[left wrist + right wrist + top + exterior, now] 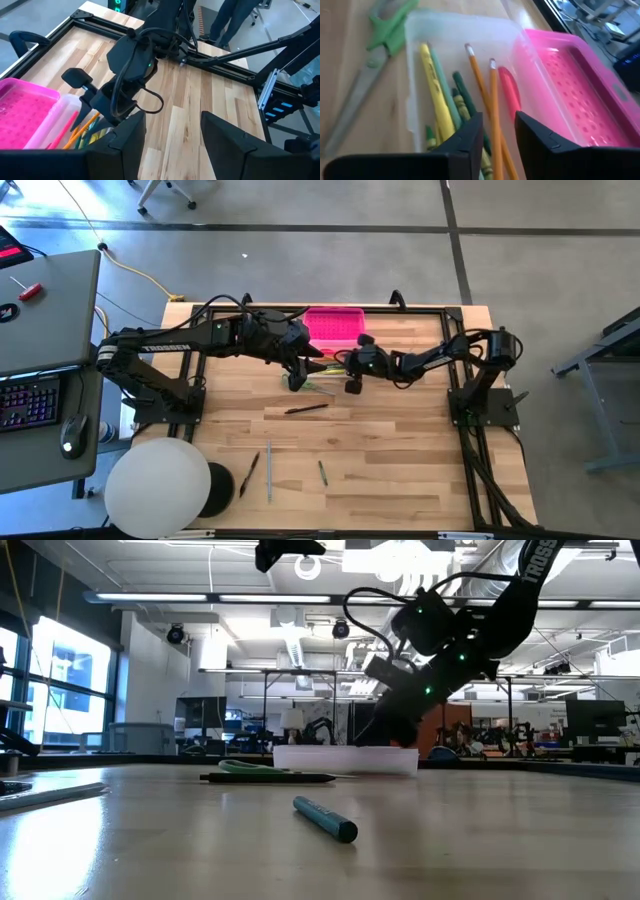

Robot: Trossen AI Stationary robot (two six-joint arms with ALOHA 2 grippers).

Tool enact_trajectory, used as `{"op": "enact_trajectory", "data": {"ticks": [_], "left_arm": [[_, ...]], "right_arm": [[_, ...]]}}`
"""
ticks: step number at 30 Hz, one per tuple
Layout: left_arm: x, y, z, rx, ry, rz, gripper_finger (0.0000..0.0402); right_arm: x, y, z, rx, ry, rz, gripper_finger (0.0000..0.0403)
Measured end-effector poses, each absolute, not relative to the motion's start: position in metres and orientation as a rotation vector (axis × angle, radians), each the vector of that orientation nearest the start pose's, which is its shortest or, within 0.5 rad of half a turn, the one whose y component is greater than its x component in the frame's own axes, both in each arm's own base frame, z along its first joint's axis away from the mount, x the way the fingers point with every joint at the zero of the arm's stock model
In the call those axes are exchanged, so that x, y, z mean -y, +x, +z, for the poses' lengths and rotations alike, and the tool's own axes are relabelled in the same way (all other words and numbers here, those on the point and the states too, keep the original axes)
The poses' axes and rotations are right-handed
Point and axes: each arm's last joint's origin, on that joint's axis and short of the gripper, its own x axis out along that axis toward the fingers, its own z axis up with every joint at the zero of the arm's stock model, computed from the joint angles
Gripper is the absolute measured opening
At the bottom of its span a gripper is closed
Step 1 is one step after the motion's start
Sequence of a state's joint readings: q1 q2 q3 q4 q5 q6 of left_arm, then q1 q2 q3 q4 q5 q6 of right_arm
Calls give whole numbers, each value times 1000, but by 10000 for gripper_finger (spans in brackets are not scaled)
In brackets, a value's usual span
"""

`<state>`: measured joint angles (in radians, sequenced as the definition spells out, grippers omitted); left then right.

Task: Pick & place school supplies into a supply box
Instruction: Adjust the yellow pencil into the supply box

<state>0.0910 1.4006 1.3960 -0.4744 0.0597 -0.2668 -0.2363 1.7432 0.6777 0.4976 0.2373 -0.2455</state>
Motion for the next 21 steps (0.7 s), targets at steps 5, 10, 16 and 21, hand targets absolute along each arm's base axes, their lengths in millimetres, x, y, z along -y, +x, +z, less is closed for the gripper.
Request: {"op": "enact_trajectory", "data": {"ticks": [5,10,16,21], "left_arm": [[-26,305,378,-471,-298,94,223],[-26,305,378,-471,-298,94,223],[-26,305,378,-471,-298,94,223],[-26,305,378,-471,-298,94,223]], "right_arm": [[80,303,121,-701,-245,-384,100],[79,302,120,-722,-234,-354,97],[85,300,119,-746,-254,-391,81],[92,297,118,-748,-229,-378,25]]}}
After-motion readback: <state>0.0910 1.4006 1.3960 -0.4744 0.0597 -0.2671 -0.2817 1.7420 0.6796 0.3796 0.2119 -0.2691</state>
